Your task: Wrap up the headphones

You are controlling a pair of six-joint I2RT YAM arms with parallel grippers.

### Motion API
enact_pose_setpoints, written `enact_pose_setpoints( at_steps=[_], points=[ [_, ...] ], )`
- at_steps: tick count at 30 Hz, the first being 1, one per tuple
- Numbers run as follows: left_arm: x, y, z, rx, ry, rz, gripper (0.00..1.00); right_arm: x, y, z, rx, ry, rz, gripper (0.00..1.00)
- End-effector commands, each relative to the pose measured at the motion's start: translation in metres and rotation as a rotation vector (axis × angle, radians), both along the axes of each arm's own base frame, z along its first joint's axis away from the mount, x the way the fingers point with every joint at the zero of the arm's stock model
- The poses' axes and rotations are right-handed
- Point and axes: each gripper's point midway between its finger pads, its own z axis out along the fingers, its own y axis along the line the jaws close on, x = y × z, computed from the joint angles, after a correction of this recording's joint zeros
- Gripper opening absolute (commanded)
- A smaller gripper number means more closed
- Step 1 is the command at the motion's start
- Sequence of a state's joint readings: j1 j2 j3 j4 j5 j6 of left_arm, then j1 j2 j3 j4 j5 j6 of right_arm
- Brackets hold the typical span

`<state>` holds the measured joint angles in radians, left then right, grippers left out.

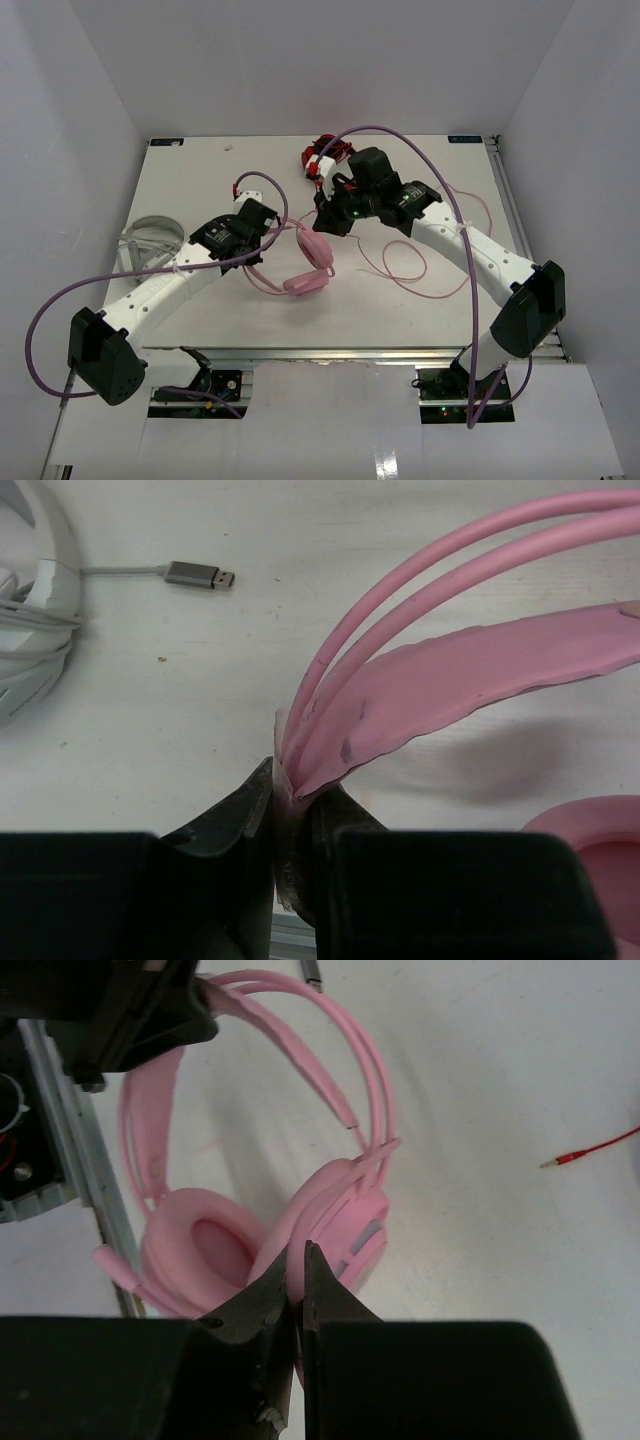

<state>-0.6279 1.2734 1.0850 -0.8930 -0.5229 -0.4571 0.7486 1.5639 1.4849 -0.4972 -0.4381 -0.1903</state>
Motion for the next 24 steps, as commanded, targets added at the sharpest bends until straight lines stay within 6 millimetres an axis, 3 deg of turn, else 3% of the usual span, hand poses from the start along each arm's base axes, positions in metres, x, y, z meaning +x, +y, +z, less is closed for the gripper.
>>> enact_pose_setpoints(
  at_steps=[1, 5, 11, 16, 24],
  points=[
    [0.007, 0.014, 0.030, -0.013, -0.117, 0.149, 0.00, -0.038, 0.026, 0.042, 0.172, 0.055, 0.176, 0.08],
    [0.008, 0.021, 0.044, -0.039, -0.179, 0.220, 0.00, -0.064, 0.034, 0.047, 0.230, 0.096, 0.261, 0.08],
    [0.010, 0.011, 0.059, -0.168, -0.235, 0.249, 0.00, -0.102, 0.045, 0.042, 0.279, 0.148, 0.364, 0.15],
    [0.009, -0.008, 0.063, -0.292, -0.226, 0.227, 0.00, -0.111, 0.053, 0.029, 0.259, 0.159, 0.367, 0.18],
    [0.005, 0.002, 0.080, -0.368, -0.286, 0.344, 0.00, -0.134, 0.053, 0.015, 0.281, 0.189, 0.367, 0.18]
  ],
)
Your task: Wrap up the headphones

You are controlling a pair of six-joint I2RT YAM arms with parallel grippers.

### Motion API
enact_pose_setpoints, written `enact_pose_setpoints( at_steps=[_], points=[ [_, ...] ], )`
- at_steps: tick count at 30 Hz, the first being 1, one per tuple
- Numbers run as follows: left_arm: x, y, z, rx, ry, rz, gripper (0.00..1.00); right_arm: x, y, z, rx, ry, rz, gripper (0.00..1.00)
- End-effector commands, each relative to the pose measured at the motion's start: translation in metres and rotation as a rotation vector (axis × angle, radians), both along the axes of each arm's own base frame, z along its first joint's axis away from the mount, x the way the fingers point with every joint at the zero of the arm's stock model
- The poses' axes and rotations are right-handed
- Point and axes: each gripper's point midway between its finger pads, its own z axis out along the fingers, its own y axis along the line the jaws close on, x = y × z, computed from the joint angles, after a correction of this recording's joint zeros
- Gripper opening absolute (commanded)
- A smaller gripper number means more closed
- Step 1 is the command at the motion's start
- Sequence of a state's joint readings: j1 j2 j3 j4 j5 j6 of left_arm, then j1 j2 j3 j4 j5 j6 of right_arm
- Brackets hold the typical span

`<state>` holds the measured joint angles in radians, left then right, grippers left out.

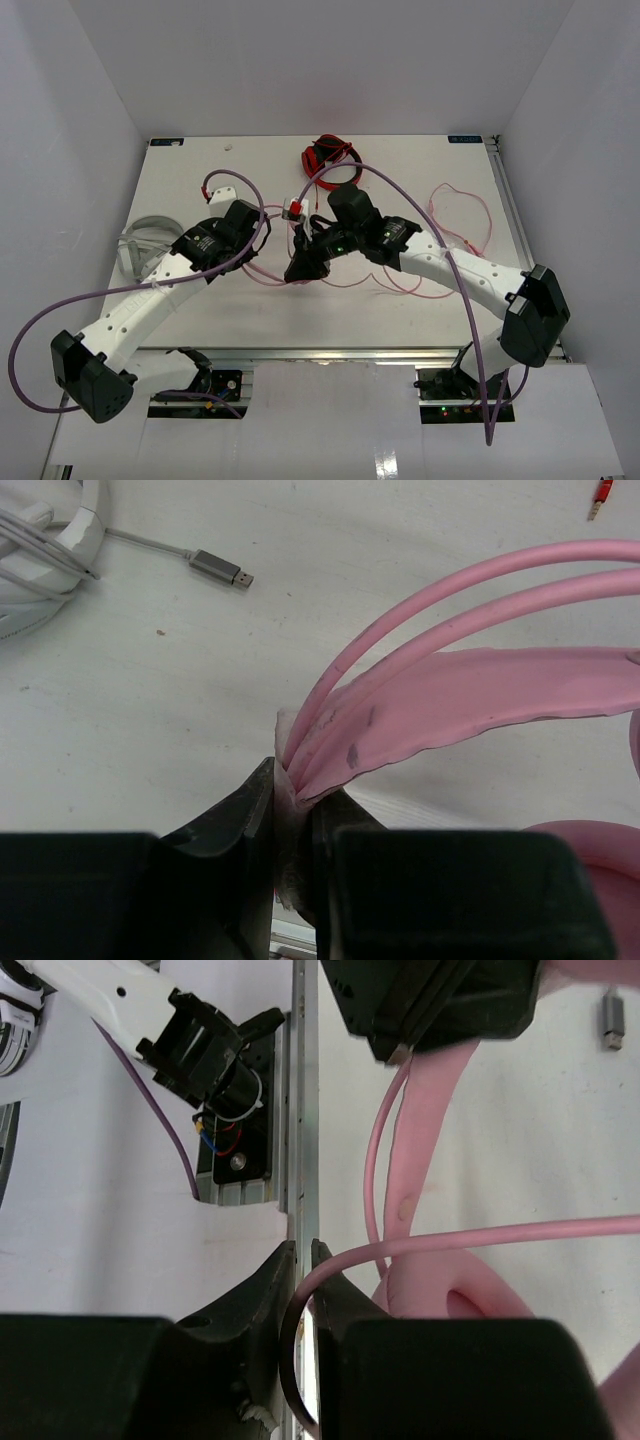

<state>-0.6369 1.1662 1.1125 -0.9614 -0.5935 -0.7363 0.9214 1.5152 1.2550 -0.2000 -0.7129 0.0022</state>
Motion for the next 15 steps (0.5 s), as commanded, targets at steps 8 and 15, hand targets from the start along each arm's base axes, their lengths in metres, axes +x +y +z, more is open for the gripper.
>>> enact_pose_setpoints(
  at_steps=[8, 15],
  points=[
    [0.003, 0.007, 0.073, -0.272, -0.225, 0.232, 0.00, -0.037, 0.002, 0.018, 0.108, -0.008, 0.020, 0.16],
    [-0.002, 0.014, 0.075, -0.306, -0.248, 0.276, 0.00, -0.045, 0.013, 0.020, 0.146, -0.014, 0.010, 0.15]
  ],
)
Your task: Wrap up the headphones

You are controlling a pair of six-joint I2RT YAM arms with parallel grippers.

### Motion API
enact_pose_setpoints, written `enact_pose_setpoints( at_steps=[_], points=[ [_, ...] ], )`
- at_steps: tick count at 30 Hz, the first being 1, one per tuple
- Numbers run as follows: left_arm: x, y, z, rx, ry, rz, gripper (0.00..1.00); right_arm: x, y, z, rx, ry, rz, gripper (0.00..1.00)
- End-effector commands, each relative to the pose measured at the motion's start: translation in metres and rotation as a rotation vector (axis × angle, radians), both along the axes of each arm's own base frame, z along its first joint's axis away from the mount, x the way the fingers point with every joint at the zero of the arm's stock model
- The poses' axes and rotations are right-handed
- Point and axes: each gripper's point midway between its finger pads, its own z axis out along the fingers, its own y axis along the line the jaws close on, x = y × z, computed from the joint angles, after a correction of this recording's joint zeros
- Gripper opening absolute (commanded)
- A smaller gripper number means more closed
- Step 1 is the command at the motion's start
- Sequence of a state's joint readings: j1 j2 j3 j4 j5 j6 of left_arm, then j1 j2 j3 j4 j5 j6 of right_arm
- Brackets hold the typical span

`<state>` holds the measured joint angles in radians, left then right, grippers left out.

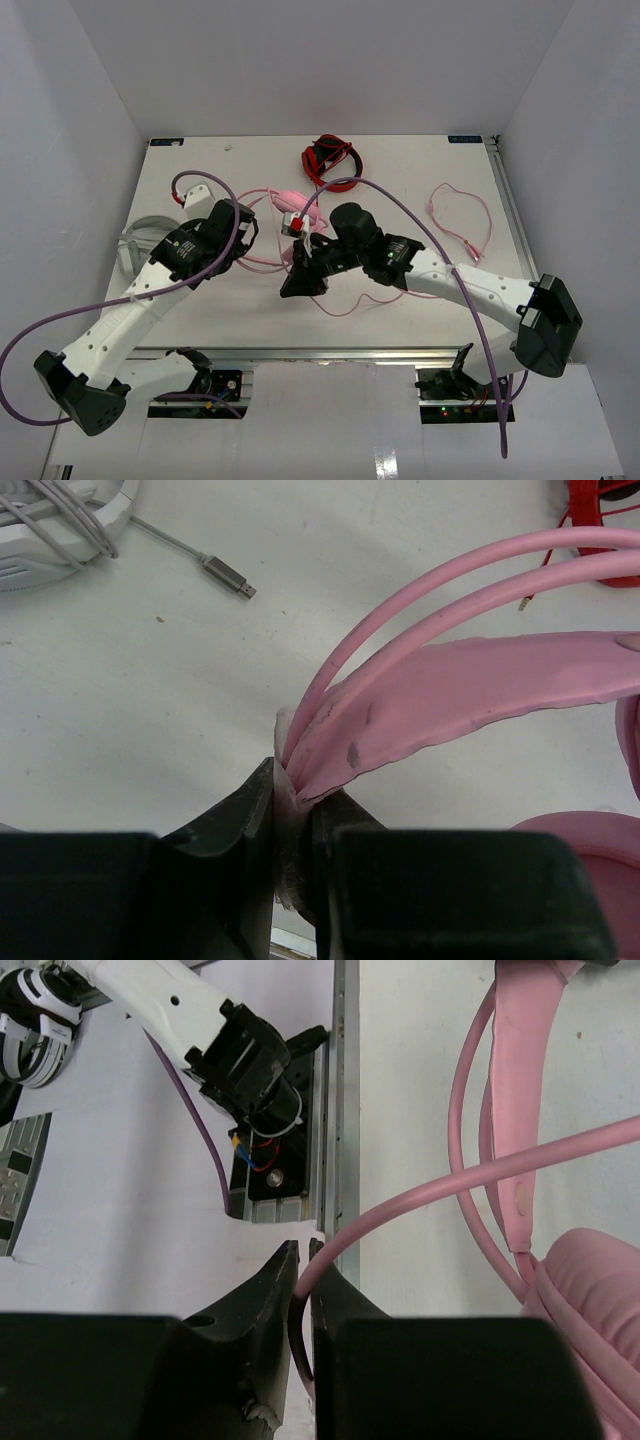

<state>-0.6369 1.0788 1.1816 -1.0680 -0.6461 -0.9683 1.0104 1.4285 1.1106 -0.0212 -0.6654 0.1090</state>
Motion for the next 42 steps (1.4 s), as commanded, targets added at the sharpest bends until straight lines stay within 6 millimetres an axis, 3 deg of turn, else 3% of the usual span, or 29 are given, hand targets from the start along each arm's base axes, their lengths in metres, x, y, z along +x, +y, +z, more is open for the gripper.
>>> enact_pose_setpoints(
  at_steps=[1, 8, 17, 20, 31, 42],
  points=[
    [0.007, 0.003, 0.038, -0.145, -0.153, 0.108, 0.00, -0.009, 0.009, 0.016, 0.080, -0.034, -0.014, 0.14],
    [-0.004, 0.020, 0.056, -0.198, -0.203, 0.197, 0.00, -0.002, 0.002, -0.006, 0.043, -0.062, -0.123, 0.13],
    [-0.015, 0.015, 0.072, -0.310, -0.240, 0.169, 0.00, 0.024, -0.018, -0.011, 0.048, -0.132, -0.353, 0.10],
    [-0.017, 0.009, 0.075, -0.361, -0.248, 0.148, 0.00, 0.033, -0.024, -0.024, 0.032, -0.136, -0.422, 0.09],
    [-0.032, -0.001, 0.092, -0.497, -0.261, 0.095, 0.00, 0.054, -0.026, -0.061, 0.012, -0.181, -0.520, 0.12],
    [-0.045, -0.007, 0.109, -0.576, -0.264, 0.051, 0.00, 0.066, -0.014, -0.091, 0.011, -0.246, -0.515, 0.15]
  ],
)
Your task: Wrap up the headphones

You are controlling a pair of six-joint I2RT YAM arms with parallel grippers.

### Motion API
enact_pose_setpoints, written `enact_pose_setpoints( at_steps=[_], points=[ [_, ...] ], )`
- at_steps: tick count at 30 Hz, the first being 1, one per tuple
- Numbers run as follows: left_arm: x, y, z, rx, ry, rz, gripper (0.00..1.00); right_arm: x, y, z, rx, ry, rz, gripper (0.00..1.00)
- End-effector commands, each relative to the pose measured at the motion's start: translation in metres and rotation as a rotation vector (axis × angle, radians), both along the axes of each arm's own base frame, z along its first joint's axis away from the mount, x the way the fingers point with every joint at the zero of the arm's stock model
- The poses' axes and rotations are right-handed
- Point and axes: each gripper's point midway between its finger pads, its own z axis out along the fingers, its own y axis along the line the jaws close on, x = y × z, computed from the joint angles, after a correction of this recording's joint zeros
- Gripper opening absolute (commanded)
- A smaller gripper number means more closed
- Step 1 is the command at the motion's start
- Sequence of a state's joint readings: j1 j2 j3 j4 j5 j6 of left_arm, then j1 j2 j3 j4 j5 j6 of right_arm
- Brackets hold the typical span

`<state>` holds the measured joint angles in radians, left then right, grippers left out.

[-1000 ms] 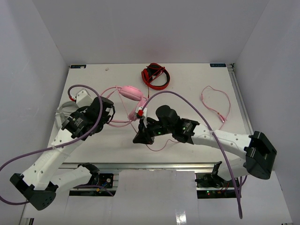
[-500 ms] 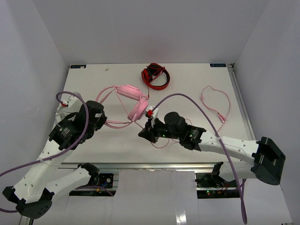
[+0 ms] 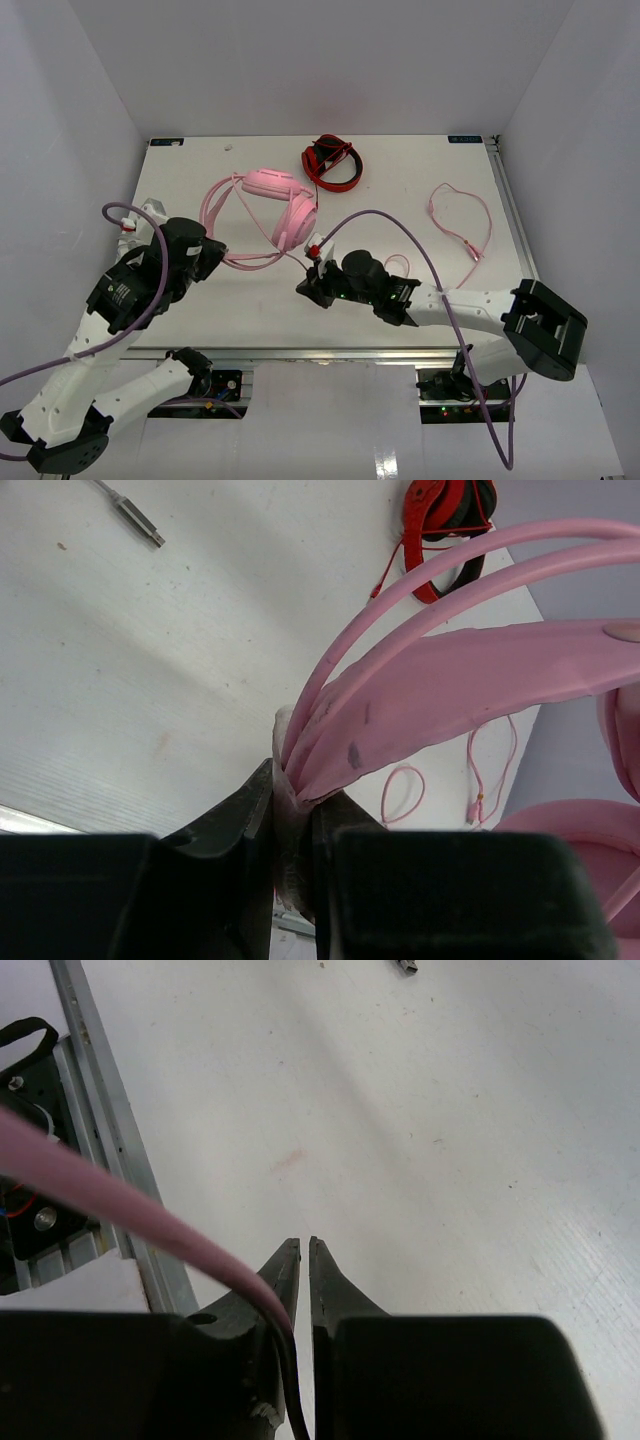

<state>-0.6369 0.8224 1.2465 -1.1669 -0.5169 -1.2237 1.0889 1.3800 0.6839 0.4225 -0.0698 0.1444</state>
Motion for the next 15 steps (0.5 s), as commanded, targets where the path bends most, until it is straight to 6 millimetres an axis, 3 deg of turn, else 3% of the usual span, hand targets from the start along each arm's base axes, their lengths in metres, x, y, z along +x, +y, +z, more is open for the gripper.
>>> enact_pose_setpoints(
  at_steps=[1, 10, 15],
  points=[
    [0.000, -0.008, 0.047, -0.164, -0.125, -0.006, 0.00, 0.014, 0.010, 0.003, 0.039, -0.085, -0.026, 0.14],
    [-0.009, -0.028, 0.055, -0.195, -0.172, -0.160, 0.00, 0.031, 0.001, -0.019, 0.008, -0.088, -0.077, 0.11],
    [-0.016, -0.022, 0.058, -0.187, -0.175, -0.161, 0.00, 0.042, -0.009, -0.028, -0.002, -0.081, -0.101, 0.09]
  ],
)
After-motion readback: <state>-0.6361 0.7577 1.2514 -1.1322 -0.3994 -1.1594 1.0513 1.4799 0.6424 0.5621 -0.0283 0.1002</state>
